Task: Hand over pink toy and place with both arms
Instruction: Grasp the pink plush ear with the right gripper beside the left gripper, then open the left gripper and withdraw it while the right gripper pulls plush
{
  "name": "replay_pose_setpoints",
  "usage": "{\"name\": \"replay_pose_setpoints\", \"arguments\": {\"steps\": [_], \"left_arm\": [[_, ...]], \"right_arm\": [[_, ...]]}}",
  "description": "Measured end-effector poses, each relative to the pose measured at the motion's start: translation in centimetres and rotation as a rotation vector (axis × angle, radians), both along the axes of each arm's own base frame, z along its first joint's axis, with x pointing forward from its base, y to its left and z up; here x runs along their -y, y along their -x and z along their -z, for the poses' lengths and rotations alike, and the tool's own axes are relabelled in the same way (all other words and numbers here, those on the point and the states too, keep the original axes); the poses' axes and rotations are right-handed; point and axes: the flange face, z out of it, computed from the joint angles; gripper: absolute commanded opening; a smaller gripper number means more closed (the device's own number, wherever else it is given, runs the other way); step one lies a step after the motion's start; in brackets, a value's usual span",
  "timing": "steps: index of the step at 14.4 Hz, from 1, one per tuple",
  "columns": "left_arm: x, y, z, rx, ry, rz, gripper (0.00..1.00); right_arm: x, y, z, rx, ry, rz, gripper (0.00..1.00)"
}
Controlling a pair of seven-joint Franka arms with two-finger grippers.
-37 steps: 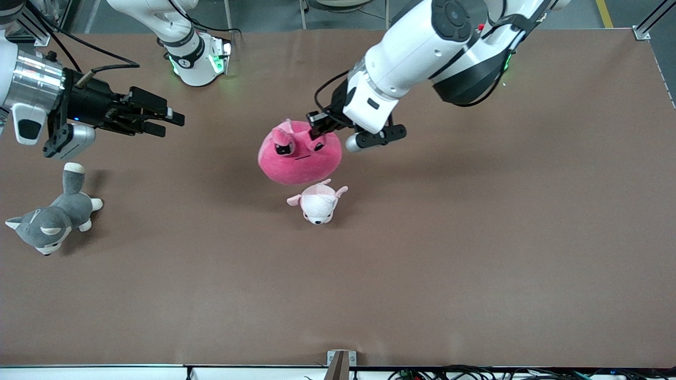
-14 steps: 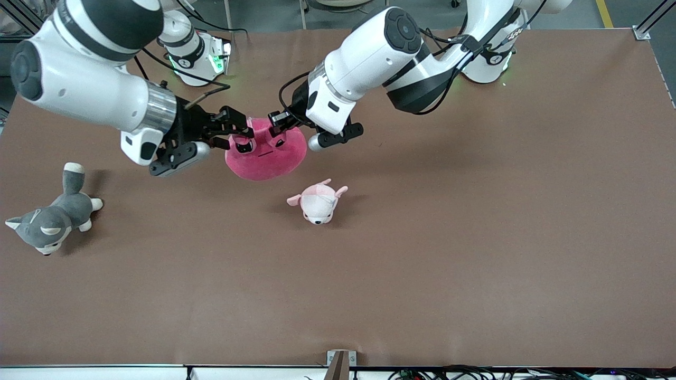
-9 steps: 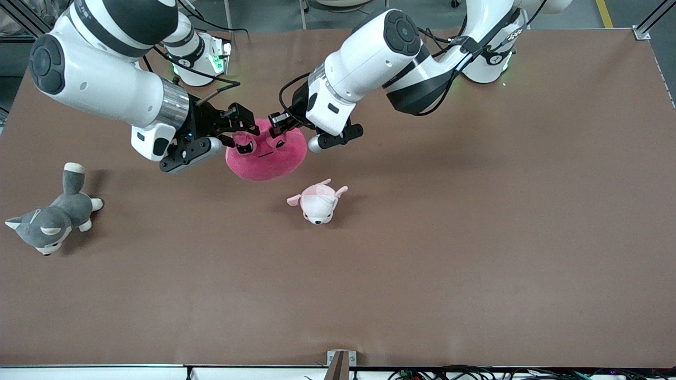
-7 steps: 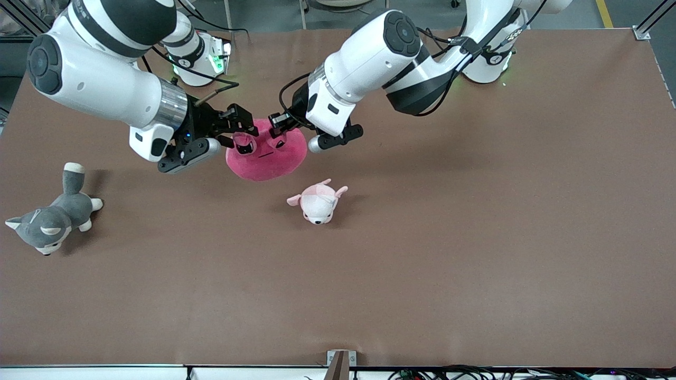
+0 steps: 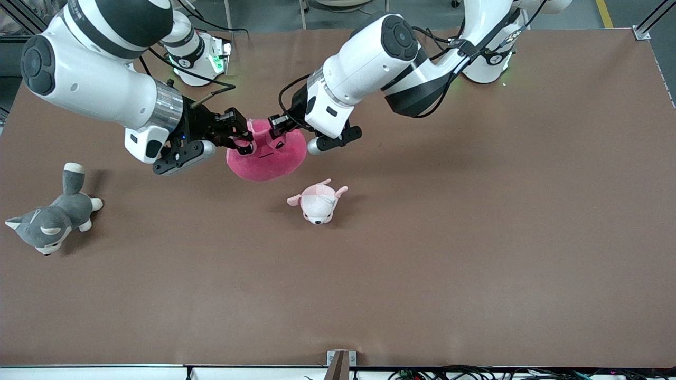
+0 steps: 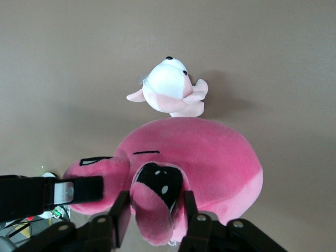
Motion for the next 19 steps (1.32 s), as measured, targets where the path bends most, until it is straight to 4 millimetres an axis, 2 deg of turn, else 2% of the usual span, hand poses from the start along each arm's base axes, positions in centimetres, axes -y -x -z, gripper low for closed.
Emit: {"name": "replay_pose_setpoints", "arguments": {"steps": [1, 4, 5, 6, 7, 8, 11, 13, 15, 16, 19], "left_arm": [[0.0, 0.0, 0.0, 0.0, 0.0, 0.0, 0.01], [0.0, 0.0, 0.0, 0.0, 0.0, 0.0, 0.02], [0.0, 0.0, 0.0, 0.0, 0.0, 0.0, 0.07], [0.0, 0.0, 0.0, 0.0, 0.0, 0.0, 0.19], [0.0, 0.0, 0.0, 0.0, 0.0, 0.0, 0.51], [0.0, 0.0, 0.0, 0.0, 0.0, -0.001, 1.0], [-0.3, -0.4, 0.0, 0.046, -0.026, 0.007, 1.0], [-1.5, -1.7, 0.4, 0.116, -0.088, 0.008, 1.0], [-4.4, -4.4, 1.3, 0.134, -0.17, -0.01, 1.0], [-6.4, -6.0, 1.9, 0.131, -0.226, -0.022, 1.0], [-13.7, -10.8, 3.7, 0.129, -0.375, -0.016, 1.0]], "right_arm": [[0.0, 0.0, 0.0, 0.0, 0.0, 0.0, 0.05], [0.0, 0.0, 0.0, 0.001, 0.002, -0.001, 0.01], [0.0, 0.0, 0.0, 0.001, 0.002, -0.001, 0.01], [0.0, 0.0, 0.0, 0.001, 0.002, -0.001, 0.01], [0.0, 0.0, 0.0, 0.001, 0.003, -0.001, 0.01], [0.0, 0.0, 0.0, 0.001, 0.003, -0.001, 0.01], [0.0, 0.1, 0.1, -0.002, 0.01, -0.006, 0.01], [0.1, 0.1, 0.1, -0.004, 0.02, -0.009, 0.01], [0.5, 0.1, 0.2, -0.01, 0.026, -0.008, 0.01], [1.0, -0.2, 0.2, -0.008, 0.031, 0.0, 0.01], [4.4, -1.5, 0.3, -0.005, 0.048, 0.055, 0.01]]}}
